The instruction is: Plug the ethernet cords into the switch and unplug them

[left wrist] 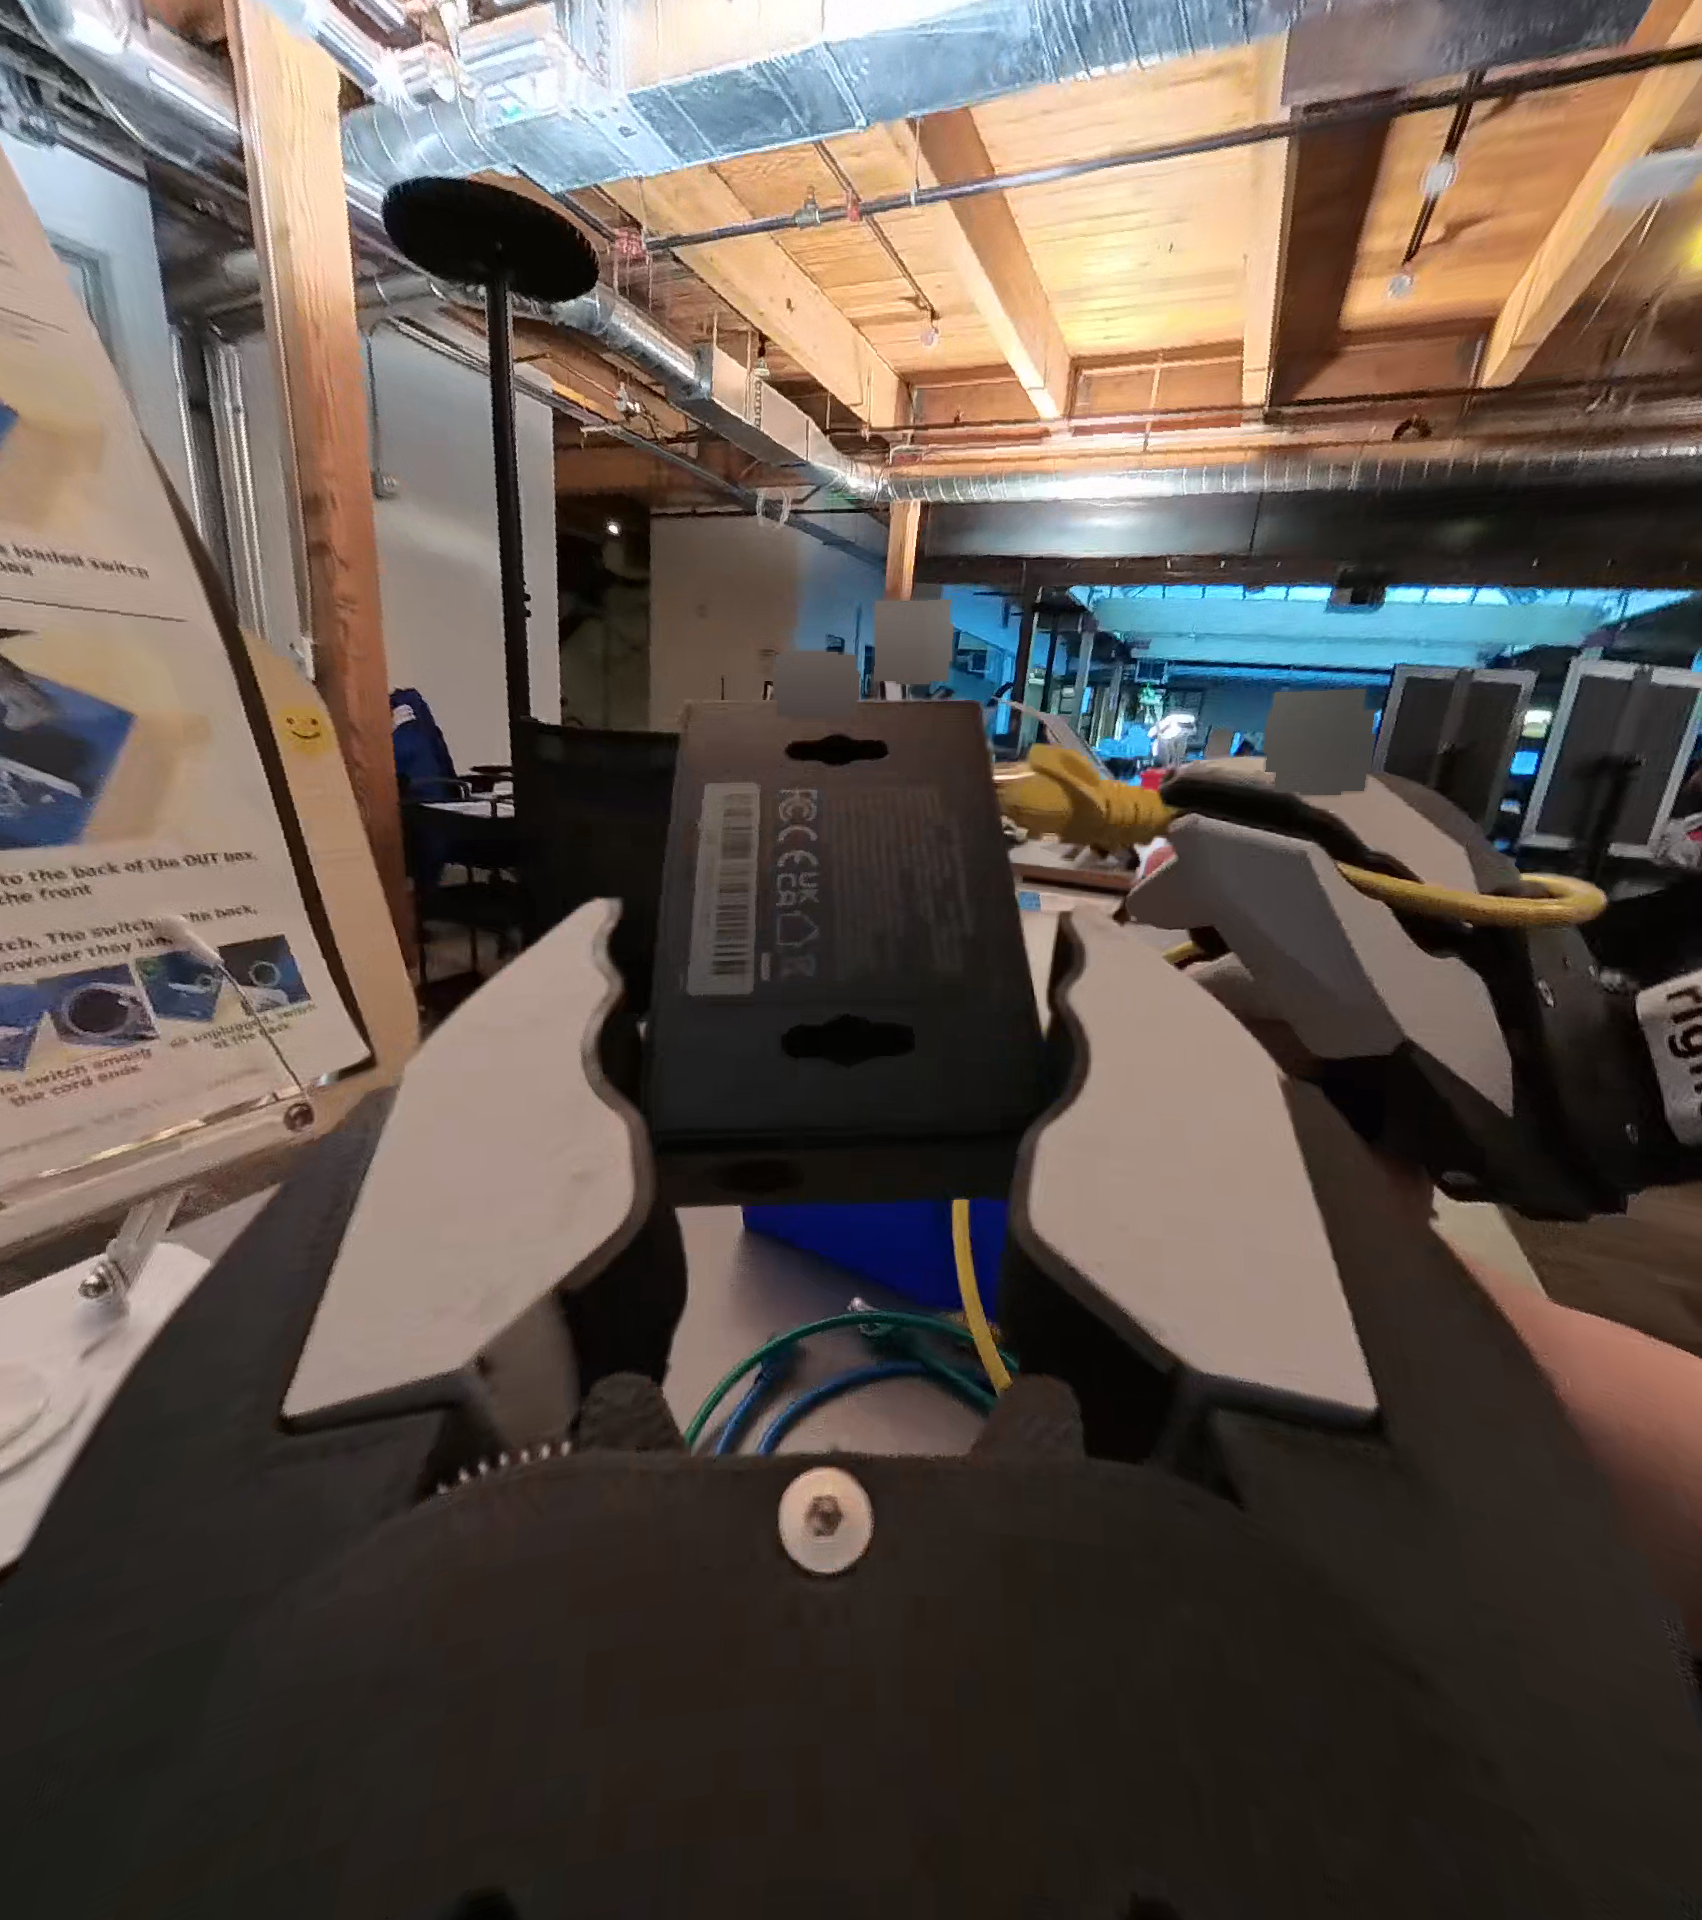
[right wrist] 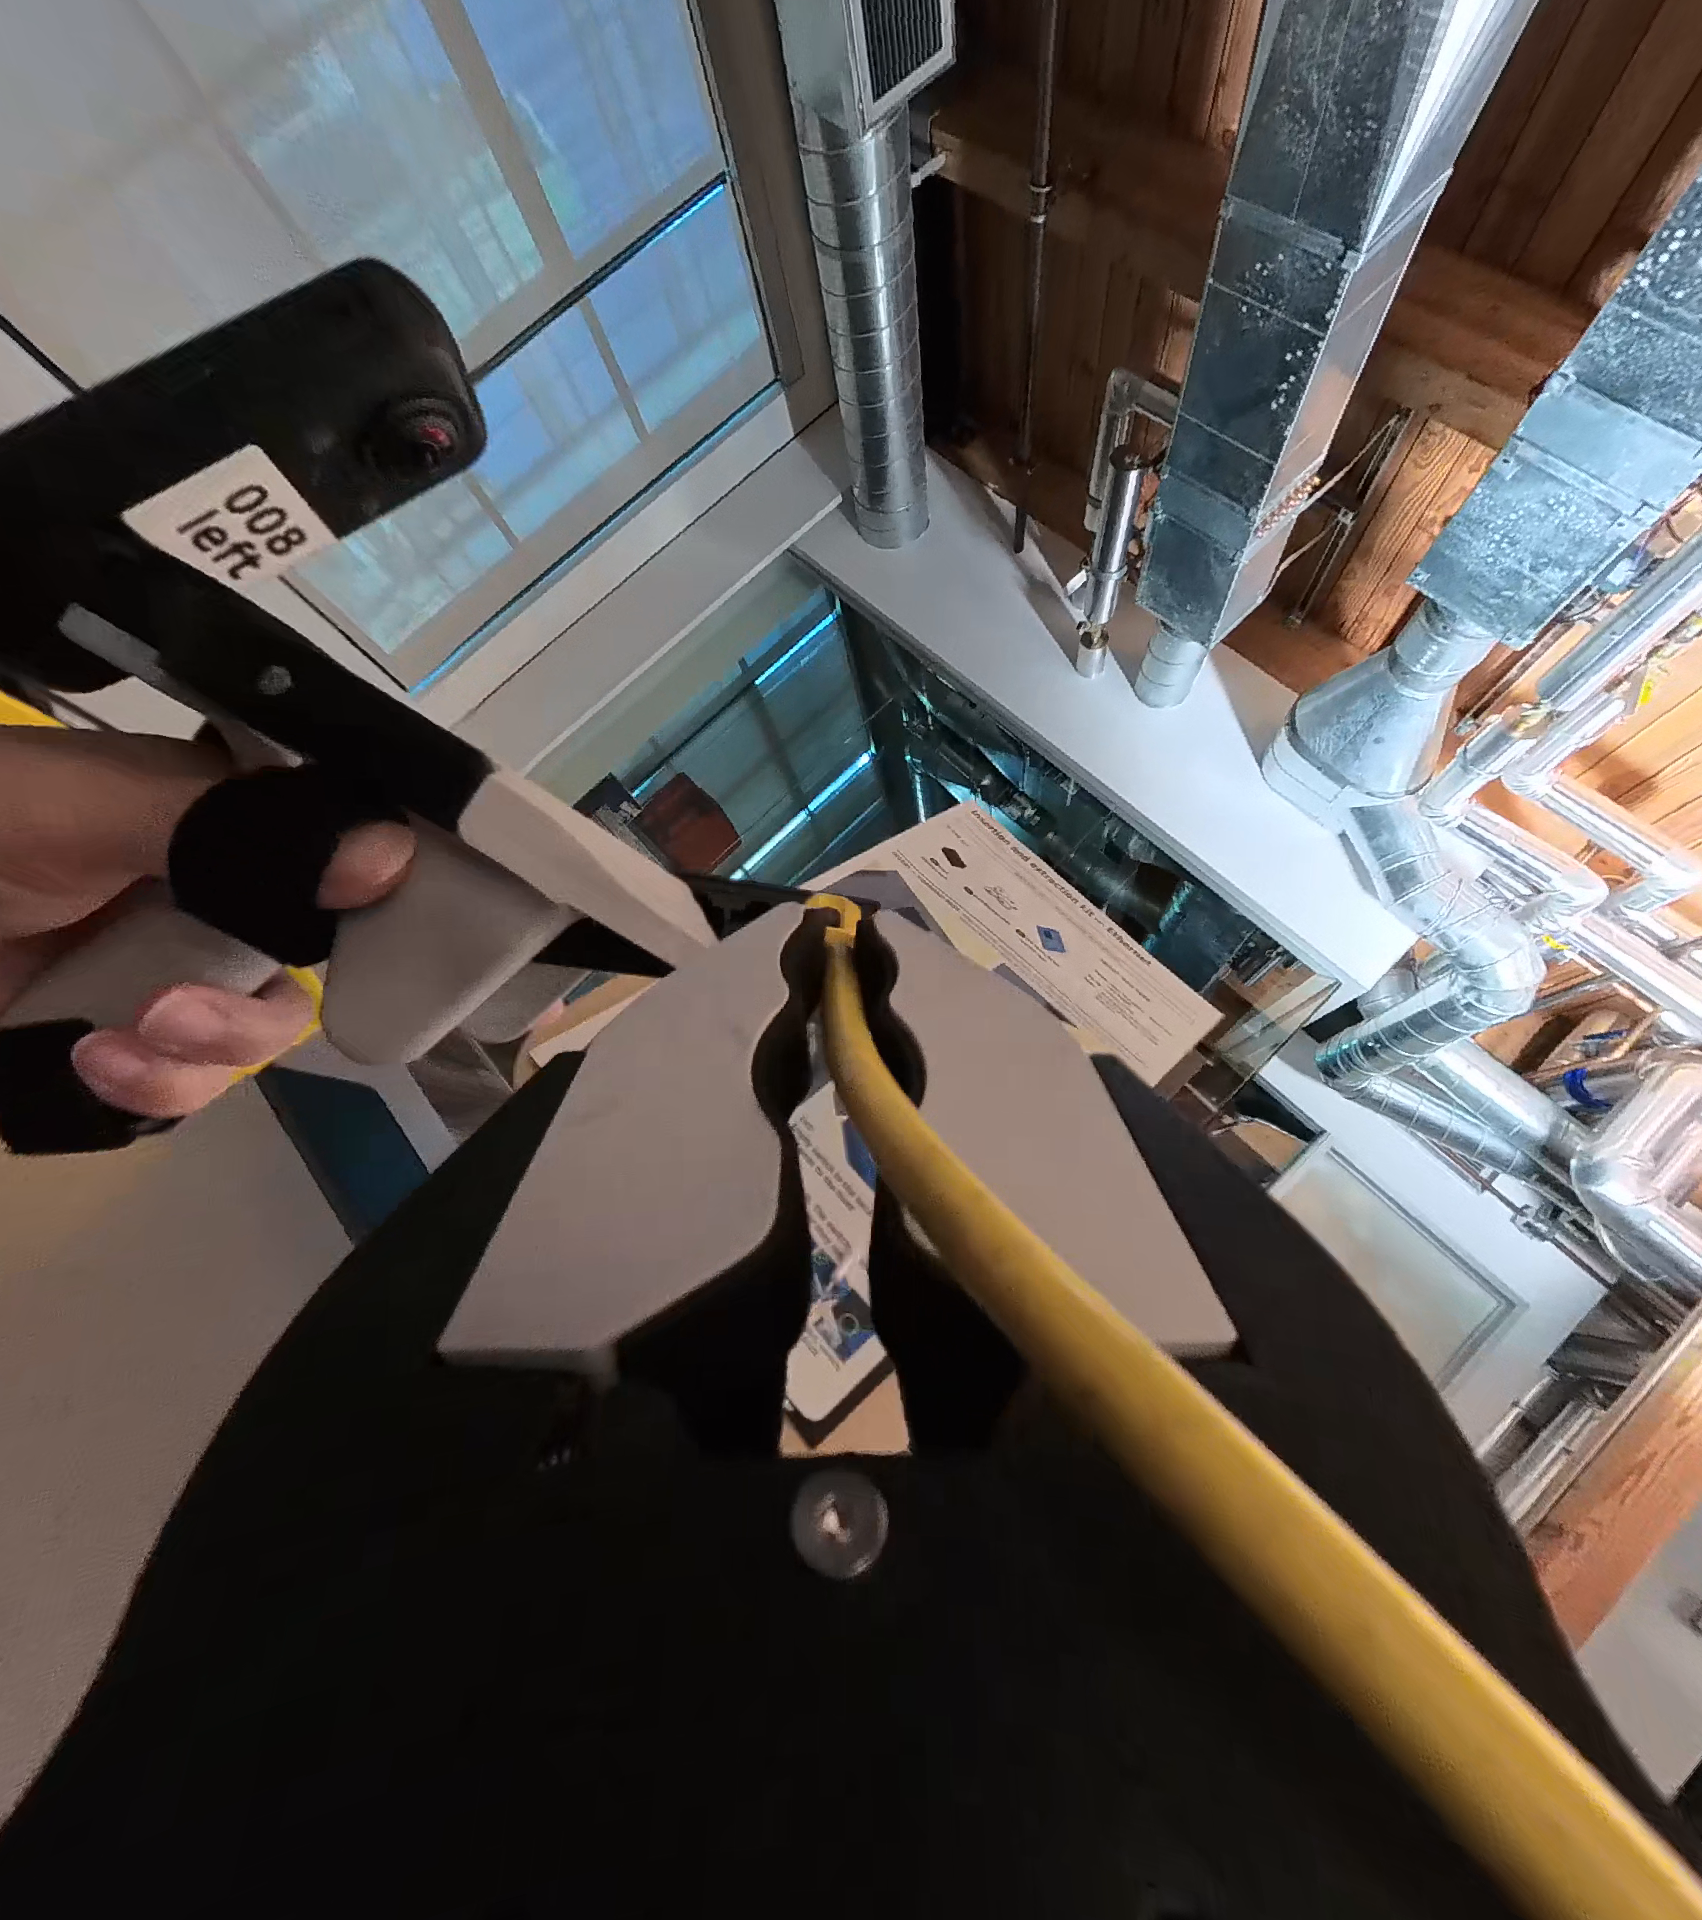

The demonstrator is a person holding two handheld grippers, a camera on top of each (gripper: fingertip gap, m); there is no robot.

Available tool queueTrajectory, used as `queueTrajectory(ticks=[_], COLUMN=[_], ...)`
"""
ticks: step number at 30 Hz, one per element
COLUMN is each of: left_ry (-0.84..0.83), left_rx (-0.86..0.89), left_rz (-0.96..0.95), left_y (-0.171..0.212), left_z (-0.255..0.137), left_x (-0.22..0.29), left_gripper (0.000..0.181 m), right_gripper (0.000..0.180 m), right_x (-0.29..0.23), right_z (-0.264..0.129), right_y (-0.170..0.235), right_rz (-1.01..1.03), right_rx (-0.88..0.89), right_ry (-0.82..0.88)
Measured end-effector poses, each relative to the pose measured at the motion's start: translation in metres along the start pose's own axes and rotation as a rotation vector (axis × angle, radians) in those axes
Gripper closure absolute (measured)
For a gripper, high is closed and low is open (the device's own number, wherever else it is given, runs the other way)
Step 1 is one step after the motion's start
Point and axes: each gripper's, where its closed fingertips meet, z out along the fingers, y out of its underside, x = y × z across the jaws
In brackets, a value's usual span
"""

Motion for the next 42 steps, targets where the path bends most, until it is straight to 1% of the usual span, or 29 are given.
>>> queueTrajectory(ticks=[3,5,9,12,16,19,20,22,26,29,31,33,34,36,39,40,42], left_ry=[-0.018,-0.047,-0.091,-0.070,-0.083,-0.108,-0.111,-0.108,-0.130,-0.207,-0.235,-0.233,-0.239,-0.242,-0.247,-0.263,-0.286], left_rx=[0.031,0.023,-0.023,-0.029,-0.039,-0.070,-0.073,-0.086,-0.106,-0.141,-0.187,-0.221,-0.220,-0.242,-0.261,-0.247,-0.269], left_rz=[0.071,0.167,0.329,0.309,0.329,0.383,0.395,0.386,0.392,0.411,0.461,0.445,0.429,0.372,0.287,0.284,0.304], left_y=[-0.006,-0.011,-0.018,-0.021,-0.020,-0.019,-0.020,-0.019,-0.016,-0.018,-0.023,-0.032,-0.040,-0.055,-0.076,-0.084,-0.089], left_z=[-0.003,-0.007,-0.010,-0.012,-0.012,-0.013,-0.014,-0.013,-0.012,-0.012,-0.015,-0.023,-0.032,-0.057,-0.102,-0.115,-0.134], left_x=[0.000,0.001,0.008,0.012,0.014,0.012,0.012,0.013,0.012,0.003,-0.003,-0.010,-0.016,-0.034,-0.054,-0.059,-0.064], left_gripper=[0.107,0.107,0.108,0.108,0.108,0.104,0.108,0.108,0.107,0.108,0.108,0.107,0.107,0.108,0.108,0.108,0.108], right_gripper=[0.174,0.173,0.173,0.173,0.173,0.173,0.173,0.173,0.173,0.173,0.173,0.170,0.165,0.156,0.157,0.157,0.160], right_x=[-0.001,-0.002,0.000,-0.001,0.001,0.000,-0.001,-0.001,0.000,-0.001,-0.004,-0.011,-0.017,-0.034,-0.054,-0.055,-0.048], right_z=[0.000,0.001,-0.003,-0.004,-0.005,-0.003,-0.003,-0.003,-0.002,0.004,0.010,0.015,0.018,0.017,-0.002,-0.010,-0.026], right_y=[0.000,0.001,-0.006,-0.010,-0.009,-0.007,-0.006,-0.006,-0.002,0.008,0.015,0.015,0.013,0.002,-0.045,-0.060,-0.083], right_rz=[0.023,0.089,0.230,0.256,0.292,0.320,0.325,0.353,0.376,0.395,0.471,0.582,0.649,0.813,1.033,1.063,1.048], right_rx=[0.008,0.017,0.104,0.136,0.136,0.121,0.120,0.135,0.117,0.055,0.022,-0.006,-0.038,-0.113,-0.130,-0.121,-0.087], right_ry=[-0.011,-0.035,-0.047,-0.057,-0.074,-0.090,-0.094,-0.090,-0.104,-0.093,-0.123,-0.176,-0.227,-0.386,-0.695,-0.772,-0.853])
